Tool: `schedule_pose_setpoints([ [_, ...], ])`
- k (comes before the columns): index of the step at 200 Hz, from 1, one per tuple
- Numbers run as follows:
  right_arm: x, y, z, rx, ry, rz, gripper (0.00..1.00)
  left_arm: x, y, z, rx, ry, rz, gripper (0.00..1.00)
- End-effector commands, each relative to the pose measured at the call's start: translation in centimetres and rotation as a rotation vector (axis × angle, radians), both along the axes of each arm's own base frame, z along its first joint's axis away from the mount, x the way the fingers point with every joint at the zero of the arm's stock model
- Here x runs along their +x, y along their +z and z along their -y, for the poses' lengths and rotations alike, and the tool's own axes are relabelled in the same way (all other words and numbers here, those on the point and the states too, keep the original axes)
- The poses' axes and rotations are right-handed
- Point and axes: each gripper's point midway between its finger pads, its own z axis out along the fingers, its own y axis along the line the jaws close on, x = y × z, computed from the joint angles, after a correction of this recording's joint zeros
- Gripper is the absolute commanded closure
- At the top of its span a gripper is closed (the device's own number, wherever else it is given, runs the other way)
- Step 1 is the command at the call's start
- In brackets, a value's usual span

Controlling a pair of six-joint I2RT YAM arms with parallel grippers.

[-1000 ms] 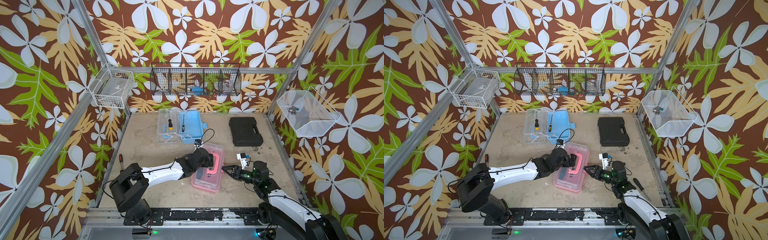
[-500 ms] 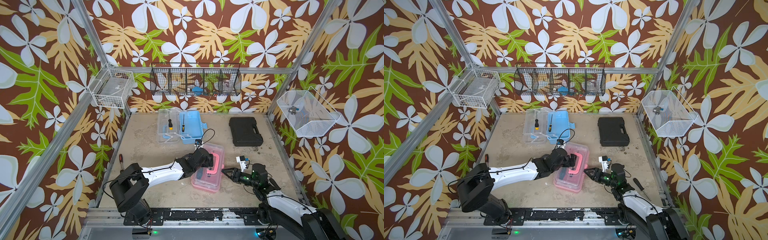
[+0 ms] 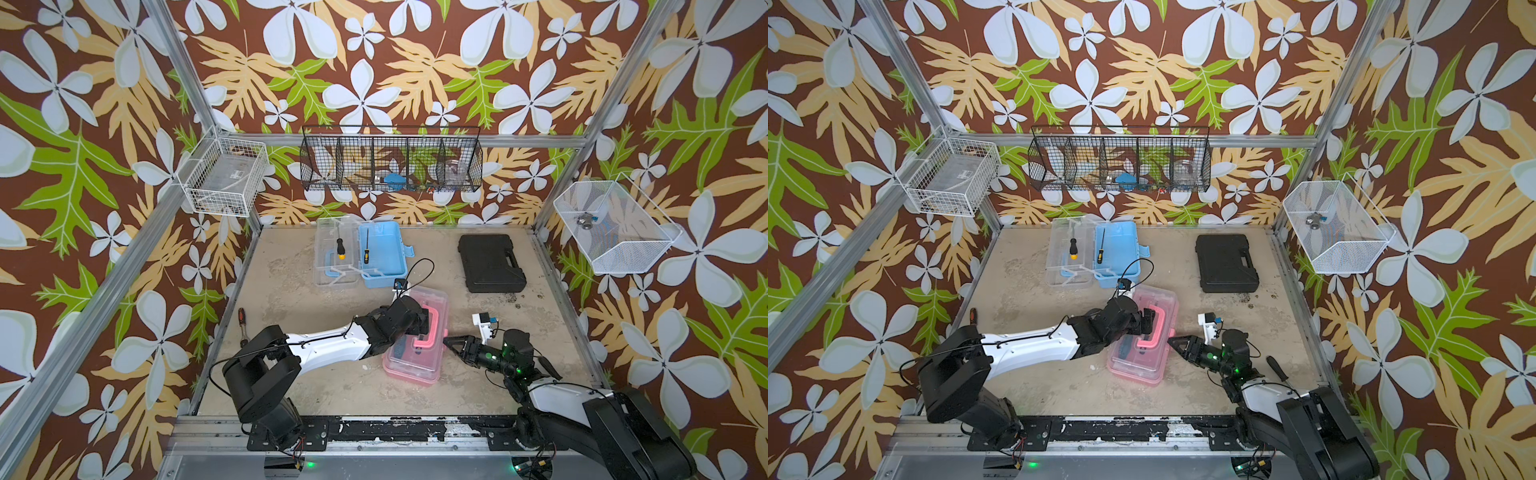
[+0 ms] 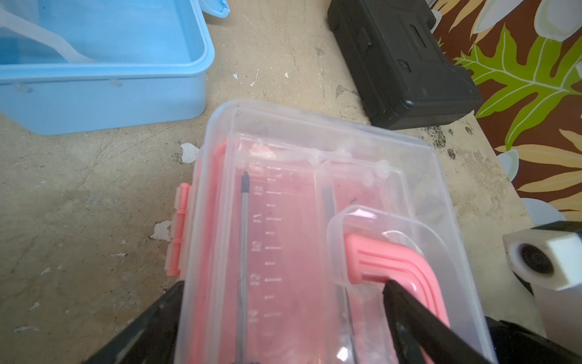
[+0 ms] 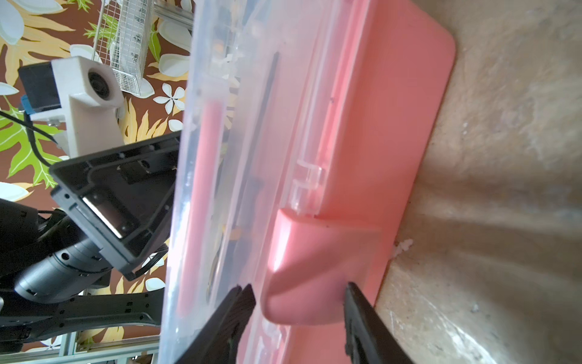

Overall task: Close toolboxes
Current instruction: Fasten the toolbox latch on the toolbox, then move the toolbox to the center of the board.

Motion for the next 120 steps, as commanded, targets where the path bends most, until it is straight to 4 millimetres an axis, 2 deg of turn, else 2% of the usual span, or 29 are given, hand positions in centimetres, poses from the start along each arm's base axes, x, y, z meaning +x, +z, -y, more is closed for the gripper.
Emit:
schedule_pose_setpoints([
  [1,0.0,3.1,-1.0,0.096,0.052,0.102,0.49,-4.7,-4.5,0.5,0.051,-0.158,-0.224,0.06],
  [41,-0.1,3.7,-1.4,0.171,0.067,0.107,0.5,-5.6,-4.7,1.6,0.021,-0.207,-0.242,0.06],
  [75,-0.1,5.0,-1.6,0.268,0.075,0.128,0.52,-5.9,-4.8,1.4,0.02,-0.212,-0.244,0.06],
  [88,0.2,4.2,-2.0,0.257,0.078,0.111,0.54,-6.0,-4.8,1.4,0.015,-0.214,-0.246,0.07],
  [120,0.1,3.8,-1.6,0.229,0.064,0.123,0.52,-5.0,-4.6,-0.4,0.062,-0.121,-0.222,0.05],
])
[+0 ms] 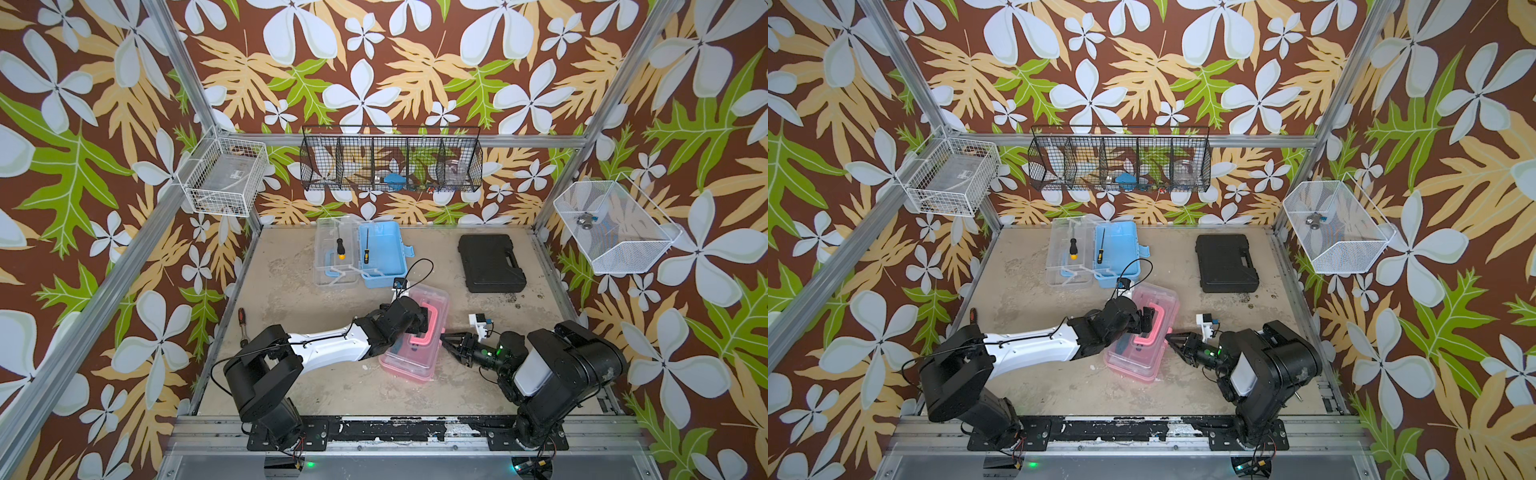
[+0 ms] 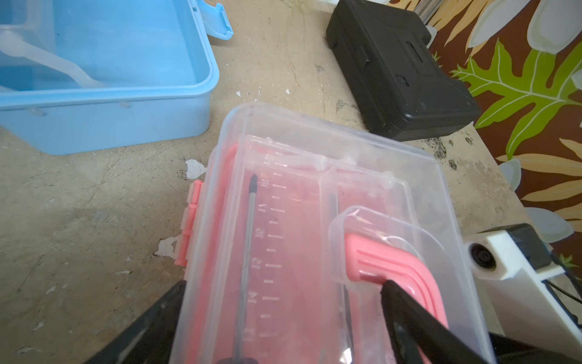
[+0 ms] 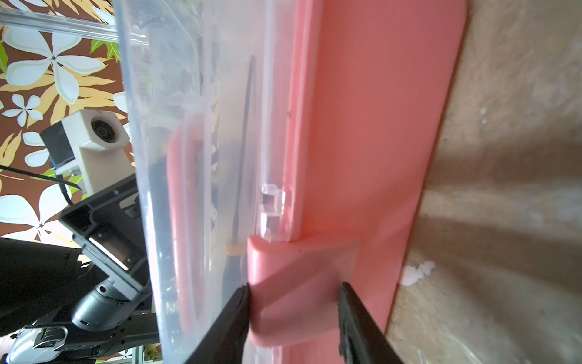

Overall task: Close toolboxes
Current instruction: Move the toolbox to the center of the board.

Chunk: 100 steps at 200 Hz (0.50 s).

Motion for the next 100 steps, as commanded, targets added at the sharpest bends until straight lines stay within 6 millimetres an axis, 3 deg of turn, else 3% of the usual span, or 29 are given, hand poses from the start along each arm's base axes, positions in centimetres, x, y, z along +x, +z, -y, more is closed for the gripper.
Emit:
schedule_pose_setpoints([
  [1,-1.1,4.5,-0.5,0.067,0.066,0.224,0.52,-5.4,-4.8,-0.2,0.063,-0.132,-0.269,0.05],
  [36,-0.8,3.7,0.3,0.034,0.072,0.192,0.36,-3.9,-3.4,-1.4,0.052,-0.063,-0.233,0.0],
  [71,0.0,3.6,0.0,-0.038,0.099,0.192,0.2,-2.6,-1.3,-0.5,0.005,-0.039,-0.19,0.0],
  [100,2.1,3.3,1.4,-0.332,0.066,0.234,0.09,-1.9,-1.3,0.5,-0.04,-0.033,-0.199,0.0],
])
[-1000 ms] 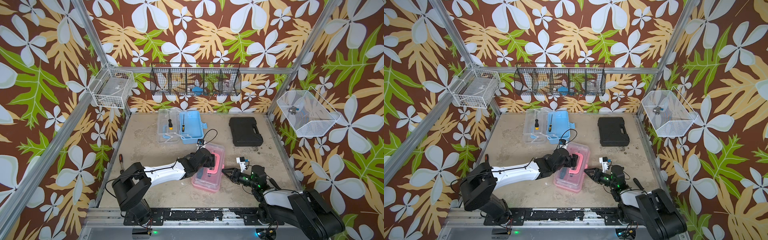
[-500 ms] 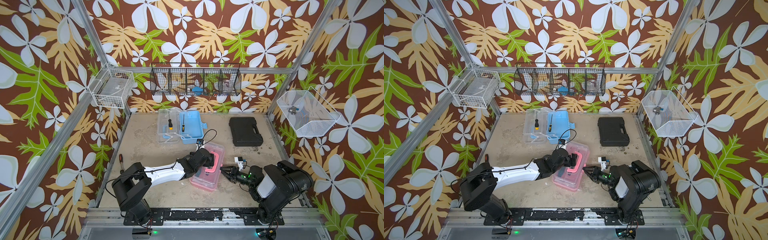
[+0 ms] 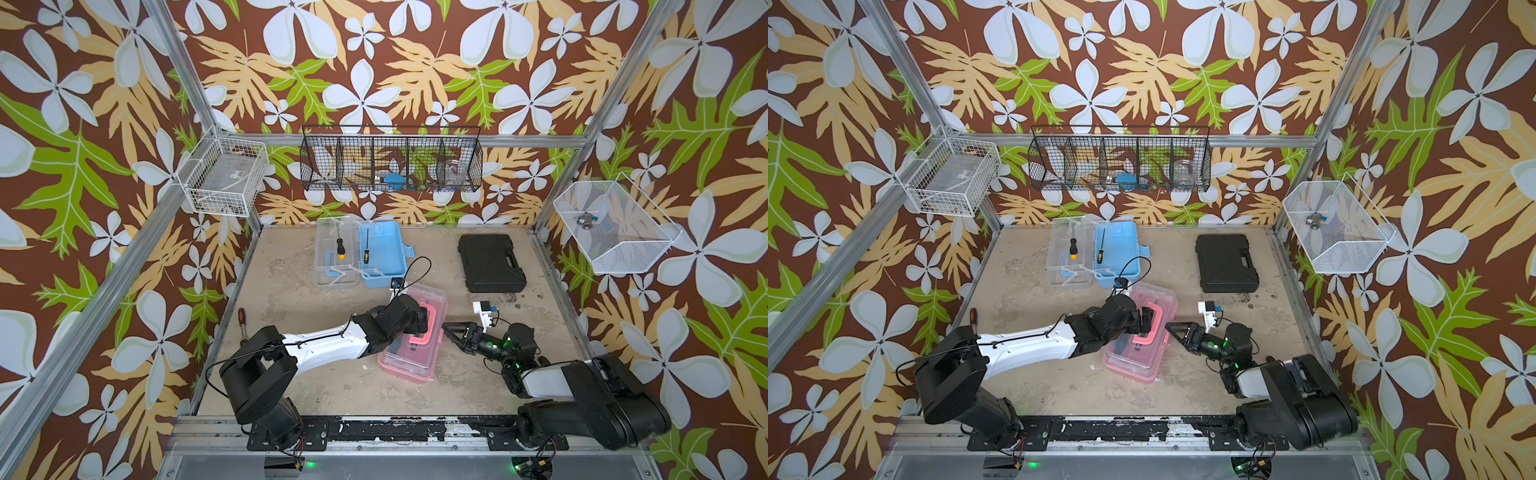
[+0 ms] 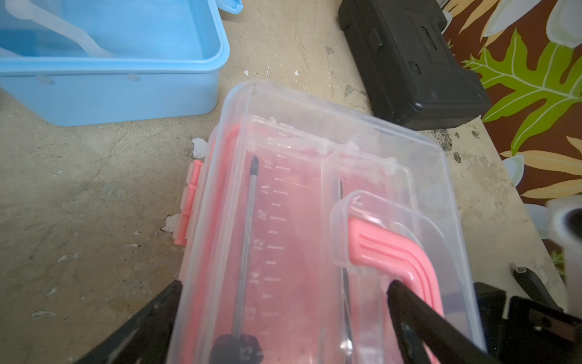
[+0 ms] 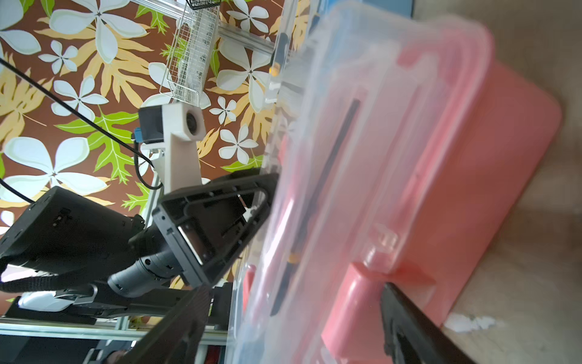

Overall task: Close toolboxes
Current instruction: Move the toolbox to the center of the board.

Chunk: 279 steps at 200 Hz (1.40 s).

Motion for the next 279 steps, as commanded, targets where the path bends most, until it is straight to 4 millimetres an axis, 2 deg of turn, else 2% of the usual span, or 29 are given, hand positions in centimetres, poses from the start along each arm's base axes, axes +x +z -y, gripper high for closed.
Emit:
schedule_pose_setpoints([
  [1,0.1,-2.7,1.1,-0.27,-0.01,-0.031,0.09,-1.8,-2.1,1.1,-0.029,-0.057,-0.138,0.0],
  [24,1.1,-0.2,2.8,-0.35,-0.04,-0.004,0.1,-1.0,-2.6,1.7,-0.034,-0.045,-0.148,0.03],
  [41,1.6,-0.6,4.0,-0.489,-0.059,-0.045,0.12,-0.2,-2.4,2.3,-0.046,-0.027,-0.143,0.08],
  [67,1.9,-0.6,5.0,-0.61,-0.075,-0.086,0.14,1.6,-1.7,2.5,-0.05,0.018,-0.119,0.16],
  [93,1.5,-1.5,4.5,-0.723,-0.076,-0.116,0.15,3.4,-1.0,2.3,-0.054,0.081,-0.084,0.22],
  [117,2.2,-1.2,3.3,-0.775,-0.076,-0.099,0.17,4.5,-0.3,2.4,-0.065,0.116,-0.054,0.24],
  [127,2.8,-1.1,3.0,-0.786,-0.077,-0.097,0.18,4.9,0.3,2.7,-0.081,0.116,-0.042,0.23],
  [134,3.2,-1.4,3.1,-0.807,-0.084,-0.11,0.2,5.0,0.7,2.9,-0.088,0.111,-0.034,0.19],
  [153,4.0,-2.1,3.4,-0.853,-0.088,-0.138,0.26,5.1,2.5,3.1,-0.129,0.095,0.012,0.01],
  [189,5.7,-2.3,3.2,-0.9,-0.106,-0.148,0.38,4.9,7.0,3.4,-0.173,0.032,0.109,0.0],
  [198,6.0,-2.3,3.2,-0.914,-0.112,-0.149,0.44,5.0,8.1,3.3,-0.171,0.024,0.133,0.0],
  [216,7.0,-2.2,3.4,-0.939,-0.135,-0.15,0.54,5.2,10.7,2.3,-0.153,0.027,0.193,0.0],
  [239,8.7,-2.1,3.5,-0.974,-0.165,-0.145,0.58,6.1,14.4,-0.2,-0.126,0.038,0.263,0.0],
  [259,10.3,-2.1,3.6,-1.008,-0.19,-0.142,0.61,6.6,17.2,-3.7,-0.098,0.069,0.301,0.0],
  [279,12.1,-2.5,4.3,-1.033,-0.22,-0.155,0.65,6.6,18.5,-8.1,-0.076,0.137,0.33,0.0],
])
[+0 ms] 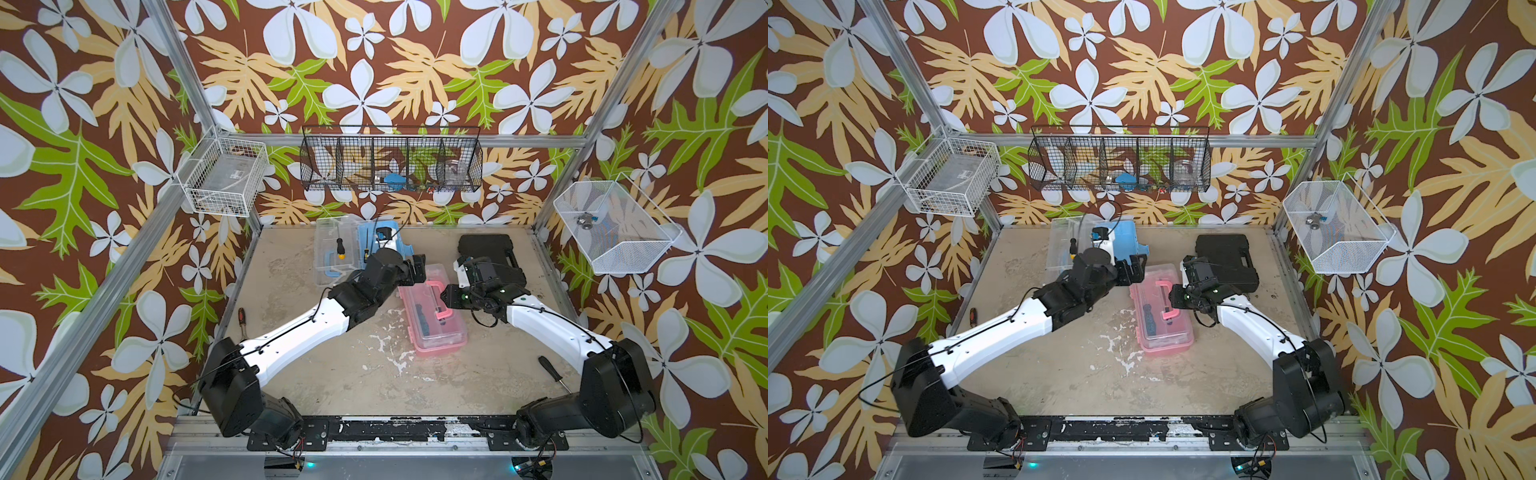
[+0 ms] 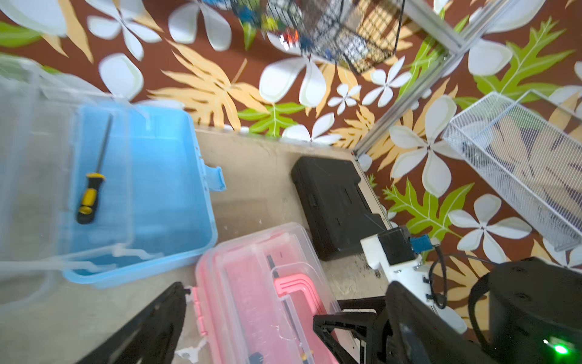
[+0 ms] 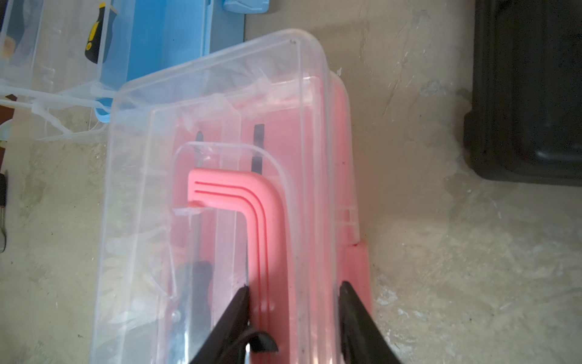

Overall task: Close toolboxes
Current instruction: Move the toolbox to the center of the board.

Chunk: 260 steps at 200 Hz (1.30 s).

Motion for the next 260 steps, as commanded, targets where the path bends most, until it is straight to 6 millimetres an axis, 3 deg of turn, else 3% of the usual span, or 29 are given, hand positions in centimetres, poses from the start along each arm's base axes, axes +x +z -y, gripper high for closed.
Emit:
schedule_pose_setpoints([
  [1,1.3,-1.5,2.0,-0.095,-0.069,-0.026,0.65,-0.2,0.1,-4.3,0.09,0.053,0.007,0.0],
  [25,3.4,-1.7,2.6,-0.107,-0.096,-0.017,0.69,-0.4,-0.2,-9.0,0.084,0.13,0.001,0.0],
  [69,7.9,-0.2,2.9,-0.131,-0.11,0.049,0.71,0.4,-3.2,-14.3,0.103,0.191,-0.086,0.0],
  [104,11.6,-0.1,3.8,-0.146,-0.098,0.073,0.71,1.8,-5.4,-20.4,0.064,0.296,-0.148,0.0],
  [137,14.4,0.7,3.1,-0.177,-0.055,0.096,0.71,3.8,-6.9,-23.5,0.033,0.363,-0.18,0.0],
  [151,14.7,2.0,3.3,-0.187,-0.059,0.121,0.65,4.4,-7.7,-24.3,0.034,0.385,-0.196,0.0],
  [169,14.5,4.8,3.3,-0.172,-0.051,0.175,0.42,5.0,-9.2,-25.9,0.035,0.429,-0.231,0.0],
  [197,13.2,9.9,3.0,-0.136,-0.02,0.256,0.24,4.9,-11.2,-29.8,-0.046,0.536,-0.274,0.01],
  [218,11.7,12.2,2.4,-0.091,0.019,0.282,0.2,5.0,-13.1,-31.8,-0.138,0.578,-0.313,0.09],
  [260,8.6,12.3,0.9,0.017,0.092,0.268,0.22,6.5,-19.3,-29.3,-0.228,0.464,-0.465,0.25],
])
